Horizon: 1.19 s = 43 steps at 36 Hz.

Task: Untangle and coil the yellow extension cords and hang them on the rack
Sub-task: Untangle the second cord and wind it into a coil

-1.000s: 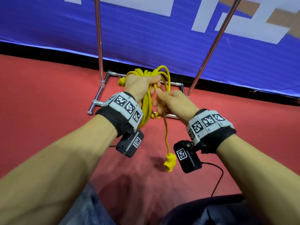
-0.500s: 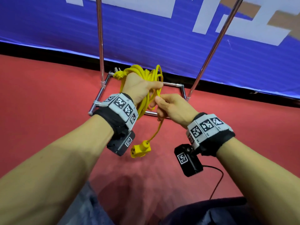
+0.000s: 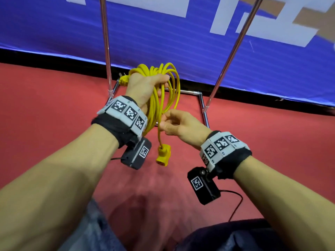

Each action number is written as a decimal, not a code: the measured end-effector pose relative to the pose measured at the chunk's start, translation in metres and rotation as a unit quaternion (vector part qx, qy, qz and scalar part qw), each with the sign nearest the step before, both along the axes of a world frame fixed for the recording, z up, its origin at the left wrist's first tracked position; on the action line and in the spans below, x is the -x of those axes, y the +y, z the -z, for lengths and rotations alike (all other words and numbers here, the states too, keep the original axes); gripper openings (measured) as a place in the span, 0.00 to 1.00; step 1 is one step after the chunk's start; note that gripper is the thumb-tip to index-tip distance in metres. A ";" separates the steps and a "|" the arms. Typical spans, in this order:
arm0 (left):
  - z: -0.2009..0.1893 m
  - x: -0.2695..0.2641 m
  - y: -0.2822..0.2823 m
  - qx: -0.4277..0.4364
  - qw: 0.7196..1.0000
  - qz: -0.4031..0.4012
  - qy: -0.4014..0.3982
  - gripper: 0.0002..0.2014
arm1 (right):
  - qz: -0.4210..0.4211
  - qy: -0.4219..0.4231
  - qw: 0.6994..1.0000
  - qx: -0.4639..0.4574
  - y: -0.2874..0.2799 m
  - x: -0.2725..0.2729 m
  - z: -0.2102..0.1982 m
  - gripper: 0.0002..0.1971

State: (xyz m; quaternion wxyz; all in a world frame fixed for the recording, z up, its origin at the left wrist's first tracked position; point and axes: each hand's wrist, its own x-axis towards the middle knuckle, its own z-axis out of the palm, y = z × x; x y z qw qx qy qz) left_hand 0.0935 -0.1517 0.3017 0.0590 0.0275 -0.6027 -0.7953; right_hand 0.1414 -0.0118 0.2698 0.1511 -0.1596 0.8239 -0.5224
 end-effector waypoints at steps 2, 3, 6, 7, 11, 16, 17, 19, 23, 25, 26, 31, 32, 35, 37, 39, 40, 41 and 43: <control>0.000 -0.002 -0.001 -0.007 1.000 0.003 -0.003 0.14 | 0.007 0.037 0.999 -0.038 -0.001 0.004 0.005 0.07; 0.000 -0.002 -0.002 -0.011 1.000 0.006 -0.006 0.14 | 0.016 0.060 0.996 -0.056 -0.001 0.005 0.007 0.06; 0.000 -0.003 -0.004 -0.021 1.000 0.019 -0.012 0.15 | 0.040 0.120 0.990 -0.065 -0.005 0.005 0.008 0.06; -0.001 -0.004 -0.005 -0.019 1.000 0.023 -0.009 0.15 | 0.043 0.132 0.989 -0.059 -0.005 0.005 0.007 0.07; -0.002 -0.009 0.001 0.023 0.999 0.036 0.008 0.14 | 0.073 0.173 0.982 -0.027 -0.008 0.006 -0.001 0.07; 0.002 -0.013 0.006 0.060 0.995 0.074 0.001 0.20 | 0.097 0.134 0.985 0.049 -0.008 0.005 -0.012 0.11; 0.002 -0.013 0.005 0.067 0.995 0.078 0.005 0.21 | 0.097 0.109 0.987 0.075 -0.008 0.003 -0.013 0.11; 0.001 -0.015 0.005 0.082 0.994 0.073 0.006 0.19 | 0.089 0.053 0.988 0.117 -0.010 0.000 -0.015 0.12; -0.005 -0.014 0.002 0.089 0.993 0.073 -0.003 0.10 | 0.103 0.004 0.986 0.128 -0.002 -0.001 -0.019 0.09; -0.007 -0.013 -0.001 0.060 0.991 0.120 0.009 0.11 | 0.177 0.066 0.981 0.049 0.011 0.005 -0.019 0.06; -0.007 -0.013 -0.002 0.045 0.988 0.144 0.014 0.12 | 0.229 0.109 0.967 -0.001 0.019 0.009 -0.020 0.05; -0.010 -0.021 -0.004 0.015 0.974 0.223 -0.025 0.14 | 0.326 0.150 0.924 -0.129 0.052 0.029 -0.022 0.31; -0.011 -0.023 -0.004 0.014 0.971 0.235 -0.030 0.14 | 0.310 0.145 0.928 -0.147 0.055 0.031 -0.020 0.37; -0.013 -0.026 -0.006 -0.003 0.957 0.290 -0.032 0.14 | 0.230 0.119 0.948 -0.187 0.060 0.038 -0.007 0.57; -0.015 -0.030 -0.006 -0.025 0.943 0.330 -0.025 0.13 | 0.180 0.092 0.965 -0.167 0.059 0.043 -0.004 0.65; -0.018 -0.034 -0.005 -0.055 0.923 0.380 -0.021 0.09 | 0.137 0.069 0.980 -0.129 0.061 0.049 -0.002 0.65; -0.018 -0.035 -0.004 -0.072 0.910 0.408 -0.025 0.13 | 0.121 0.057 0.985 -0.107 0.064 0.053 0.001 0.63; -0.018 -0.037 -0.004 -0.088 0.894 0.438 -0.030 0.20 | 0.108 0.049 0.990 -0.081 0.067 0.053 0.002 0.60; -0.019 -0.040 -0.002 -0.119 0.864 0.488 -0.037 0.27 | 0.085 0.038 0.995 -0.022 0.067 0.049 -0.003 0.47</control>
